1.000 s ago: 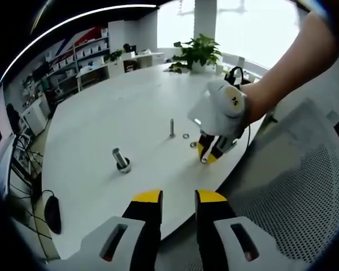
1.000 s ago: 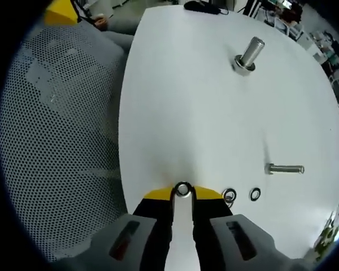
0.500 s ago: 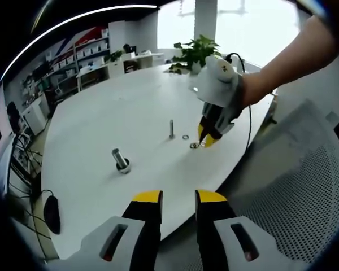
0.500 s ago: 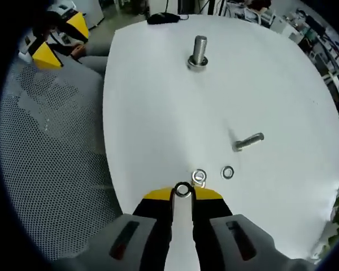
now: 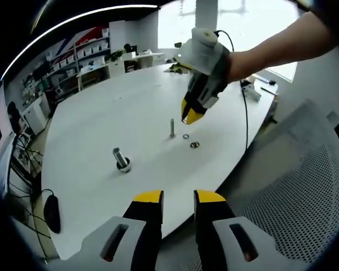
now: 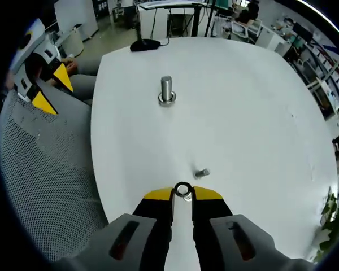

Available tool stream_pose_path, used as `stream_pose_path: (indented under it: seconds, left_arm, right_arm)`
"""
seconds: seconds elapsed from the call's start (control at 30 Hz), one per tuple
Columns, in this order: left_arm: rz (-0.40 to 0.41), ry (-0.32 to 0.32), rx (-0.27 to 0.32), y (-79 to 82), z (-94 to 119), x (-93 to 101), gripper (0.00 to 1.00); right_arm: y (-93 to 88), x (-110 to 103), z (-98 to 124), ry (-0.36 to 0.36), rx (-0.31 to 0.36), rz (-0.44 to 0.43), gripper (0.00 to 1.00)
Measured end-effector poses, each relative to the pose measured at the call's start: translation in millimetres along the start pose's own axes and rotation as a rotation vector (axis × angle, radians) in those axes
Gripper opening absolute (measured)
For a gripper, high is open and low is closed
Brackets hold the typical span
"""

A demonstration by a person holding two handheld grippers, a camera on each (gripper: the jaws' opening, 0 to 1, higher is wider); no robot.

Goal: Place the washer onto the threaded stud by aligning its center hole with the stud, sliding it down to the base, and recovering from edge contact or off-axis alignment until the washer reaches the visible bottom stop.

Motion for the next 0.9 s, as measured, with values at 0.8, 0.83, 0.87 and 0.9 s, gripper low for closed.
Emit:
stream_pose_path:
  seconds: [0.8, 0.83, 0.87, 0.9]
  left_arm:
    - [-0.001, 0.010, -0.007, -0.8, 0.1, -1.0, 0.19]
    - [0.001, 0.009, -0.008, -1.0, -0.1, -0.9, 0.19]
    - [0.002, 0.010, -0.010, -1.3, -0.1, -1.0, 0.19]
    - [0.006, 0.013, -0.013, -2.0, -0.1, -1.3, 0.19]
  right_arm:
    - [10.9, 21.5, -19.4, -0.005, -0.045, 0.010, 0.14]
    - [11.3, 21.7, -19.9, -0.004, -0.043, 0.010, 0.14]
    - [11.7, 21.8, -20.3, -0.003, -0.043, 0.013, 0.14]
    - [12.3, 21.6, -20.9, -0.002, -0.042, 0.019, 0.14]
Point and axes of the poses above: the point that each gripper's makers call its tool centre point, and the gripper's own axes: z roughly backward along the fingers, x roughly to its right, y roughly out of its top, the point moved 9 cm from there along z, roughly backward along the fingers, and after that the axes turned 10 degrees about -y, right-handed, at the moved point
